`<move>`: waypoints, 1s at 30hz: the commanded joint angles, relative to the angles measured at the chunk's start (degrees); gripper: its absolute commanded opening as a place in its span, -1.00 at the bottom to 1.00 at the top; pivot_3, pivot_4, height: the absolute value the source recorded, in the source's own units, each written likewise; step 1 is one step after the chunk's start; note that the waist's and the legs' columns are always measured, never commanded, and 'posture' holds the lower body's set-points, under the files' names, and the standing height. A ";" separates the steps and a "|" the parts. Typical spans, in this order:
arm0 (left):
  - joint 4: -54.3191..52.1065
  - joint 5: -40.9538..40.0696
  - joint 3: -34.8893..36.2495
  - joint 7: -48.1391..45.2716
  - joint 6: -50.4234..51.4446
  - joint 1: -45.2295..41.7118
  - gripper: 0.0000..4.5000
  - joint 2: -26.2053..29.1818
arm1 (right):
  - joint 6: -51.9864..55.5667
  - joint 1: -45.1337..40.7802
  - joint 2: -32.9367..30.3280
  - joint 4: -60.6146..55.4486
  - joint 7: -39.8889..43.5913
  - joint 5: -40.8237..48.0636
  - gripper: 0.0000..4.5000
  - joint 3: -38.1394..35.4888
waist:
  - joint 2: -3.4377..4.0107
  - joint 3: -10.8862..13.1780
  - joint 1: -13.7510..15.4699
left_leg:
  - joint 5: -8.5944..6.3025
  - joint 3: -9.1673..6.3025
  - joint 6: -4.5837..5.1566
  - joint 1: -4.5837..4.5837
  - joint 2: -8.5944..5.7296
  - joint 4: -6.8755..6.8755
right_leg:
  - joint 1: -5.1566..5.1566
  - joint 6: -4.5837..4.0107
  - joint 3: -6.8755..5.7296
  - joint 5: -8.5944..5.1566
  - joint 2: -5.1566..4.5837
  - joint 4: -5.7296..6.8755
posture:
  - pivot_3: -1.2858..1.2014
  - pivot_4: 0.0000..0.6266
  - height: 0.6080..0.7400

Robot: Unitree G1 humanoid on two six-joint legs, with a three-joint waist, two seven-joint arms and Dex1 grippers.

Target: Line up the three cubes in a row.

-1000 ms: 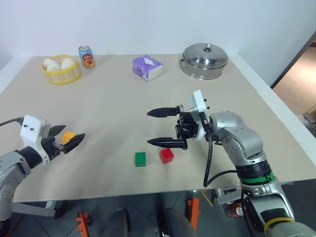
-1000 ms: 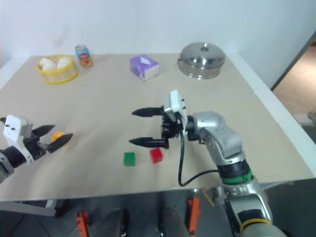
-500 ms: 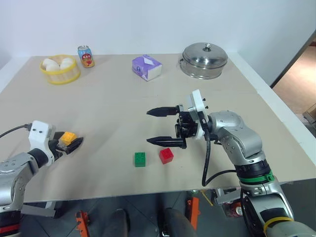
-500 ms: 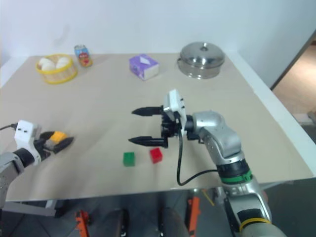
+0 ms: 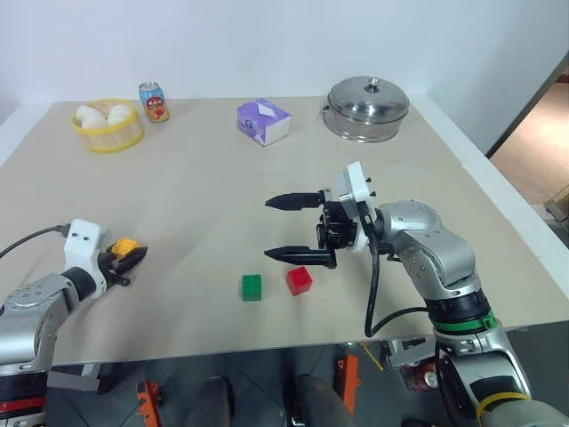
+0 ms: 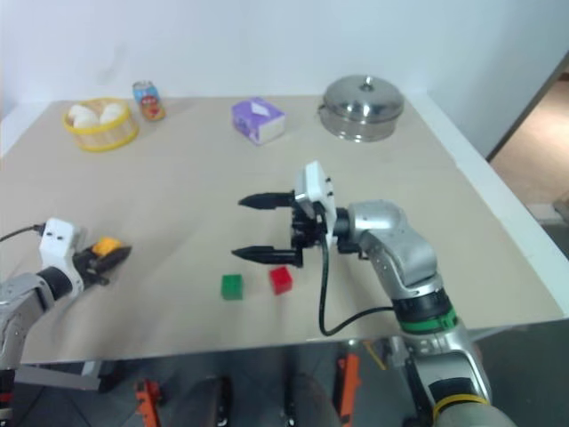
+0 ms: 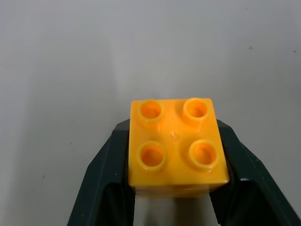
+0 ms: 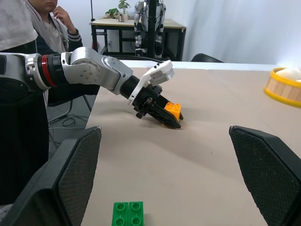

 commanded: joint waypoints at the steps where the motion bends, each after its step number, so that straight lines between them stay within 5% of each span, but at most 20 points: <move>1: -10.14 -3.88 -5.70 -14.26 -3.86 1.55 -0.38 4.16 | 2.31 1.76 -4.07 -5.17 1.92 2.77 1.00 -2.50 | 0.00 0.00 0.15 | -0.01 0.01 -0.01 -0.02 -0.03 -0.03 | 0.00 -0.03 0.00 -0.03 -0.06 -0.04 | 0.03 -0.52 1.00; 12: -7.52 -0.78 -19.44 -33.62 -11.35 -6.70 -0.38 9.76 | 5.92 5.29 -10.25 -10.43 3.04 5.92 1.00 -3.29 | 0.02 0.01 0.01 | 0.00 0.28 -0.01 0.01 0.04 -0.13 | -0.04 -0.05 0.10 -0.07 -0.01 -0.12 | 0.03 -0.52 1.00; 30: 1.25 3.30 -23.08 -38.63 -17.11 -10.74 -0.38 8.70 | 7.41 8.81 -11.87 -14.48 -0.75 6.91 1.00 -5.04 | 0.02 0.01 -0.03 | 0.00 0.31 -0.01 -0.02 0.04 -0.12 | -0.07 0.06 0.17 -0.10 0.00 -0.13 | 0.03 -0.52 1.00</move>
